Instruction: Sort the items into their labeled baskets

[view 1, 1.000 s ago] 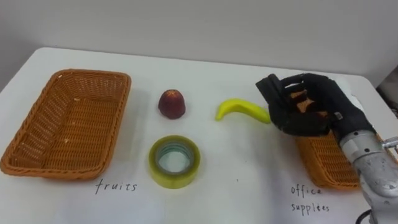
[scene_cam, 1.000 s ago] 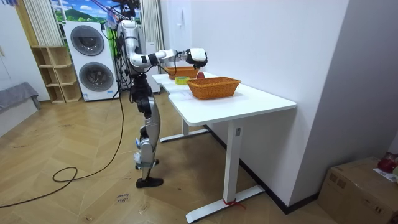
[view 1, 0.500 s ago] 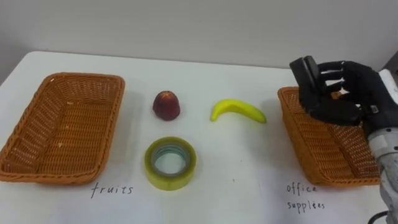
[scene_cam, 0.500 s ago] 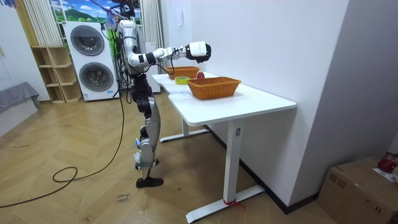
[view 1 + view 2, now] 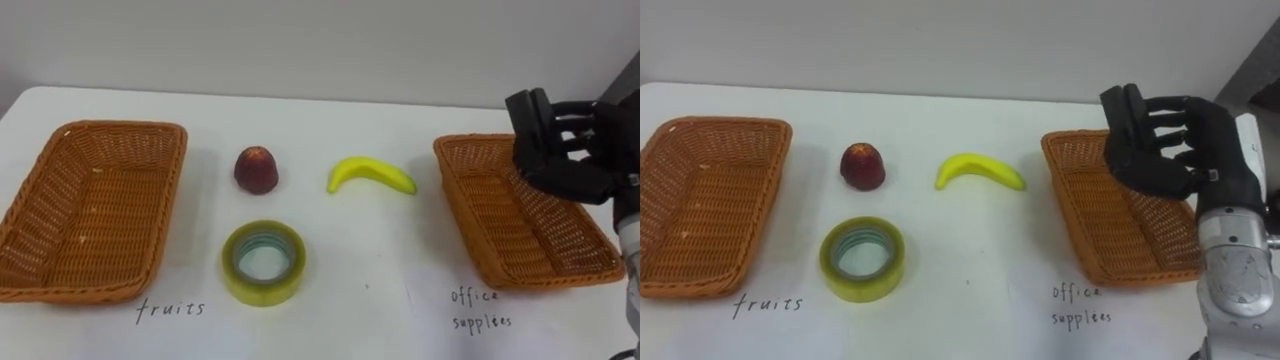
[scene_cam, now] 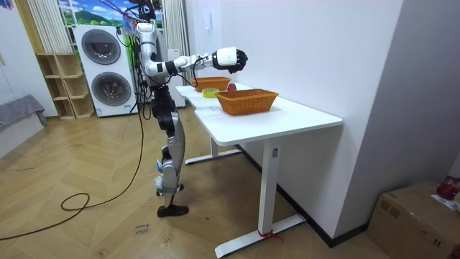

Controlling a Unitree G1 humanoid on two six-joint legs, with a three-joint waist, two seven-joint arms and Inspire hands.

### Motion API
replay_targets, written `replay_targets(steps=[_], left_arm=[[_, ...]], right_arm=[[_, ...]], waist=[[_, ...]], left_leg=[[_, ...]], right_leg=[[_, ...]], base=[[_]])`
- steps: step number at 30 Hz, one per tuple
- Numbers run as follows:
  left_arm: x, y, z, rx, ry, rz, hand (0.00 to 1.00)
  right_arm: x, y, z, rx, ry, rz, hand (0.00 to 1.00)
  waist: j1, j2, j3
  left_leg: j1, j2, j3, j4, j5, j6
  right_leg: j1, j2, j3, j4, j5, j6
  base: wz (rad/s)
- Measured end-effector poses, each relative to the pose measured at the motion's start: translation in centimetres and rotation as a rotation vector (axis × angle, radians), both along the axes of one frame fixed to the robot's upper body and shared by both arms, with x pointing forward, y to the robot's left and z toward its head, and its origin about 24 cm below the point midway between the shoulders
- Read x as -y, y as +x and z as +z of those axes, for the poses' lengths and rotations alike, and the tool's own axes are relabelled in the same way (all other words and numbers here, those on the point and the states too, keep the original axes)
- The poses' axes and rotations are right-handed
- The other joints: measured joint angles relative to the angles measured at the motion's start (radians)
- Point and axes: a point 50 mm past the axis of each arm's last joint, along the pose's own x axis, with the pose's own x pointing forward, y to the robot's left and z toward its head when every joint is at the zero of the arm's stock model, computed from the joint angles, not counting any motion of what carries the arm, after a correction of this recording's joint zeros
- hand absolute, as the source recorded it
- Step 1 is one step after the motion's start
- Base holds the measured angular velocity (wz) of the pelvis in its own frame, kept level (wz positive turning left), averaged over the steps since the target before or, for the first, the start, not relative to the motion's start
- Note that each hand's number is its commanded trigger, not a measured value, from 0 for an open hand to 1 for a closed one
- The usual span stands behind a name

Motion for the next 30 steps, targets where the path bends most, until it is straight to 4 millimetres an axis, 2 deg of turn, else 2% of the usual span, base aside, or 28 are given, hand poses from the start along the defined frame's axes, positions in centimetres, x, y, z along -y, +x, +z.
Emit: replay_targets(steps=[6,19,27,30], left_arm=[[-0.1,0.1,0.0,0.007,0.002,-0.003,0.00],[-0.4,0.6,0.4,0.044,0.024,-0.014,0.00],[-0.2,0.5,0.3,0.042,0.021,-0.011,0.00],[-0.2,0.7,0.3,0.042,0.019,-0.011,0.00]], right_arm=[[0.3,-0.1,0.1,0.012,-0.004,-0.028,1.00],[1.7,-0.5,-2.5,-0.078,0.039,-0.109,1.00],[2.0,-0.6,-3.2,-0.093,0.072,-0.125,1.00],[2.1,-0.7,-3.4,-0.103,0.076,-0.129,1.00]], waist=[[-0.003,0.002,-0.0006],[-0.001,0.013,-0.0070],[-0.001,0.010,-0.0042],[-0.001,0.007,-0.0007]], left_leg=[[-0.007,0.000,0.000,0.002,0.000,0.000],[-0.013,0.001,0.005,0.003,0.000,0.000],[-0.014,0.000,0.001,0.003,0.000,0.000],[-0.015,0.000,0.000,0.003,0.000,0.000]], right_leg=[[-0.007,0.000,0.001,0.000,0.000,0.000],[-0.014,0.000,0.003,0.002,0.000,0.000],[-0.014,-0.001,0.002,0.002,0.000,0.000],[-0.015,-0.001,0.002,0.002,0.000,0.000]], base=[[0.00],[0.00],[0.00],[0.00]])
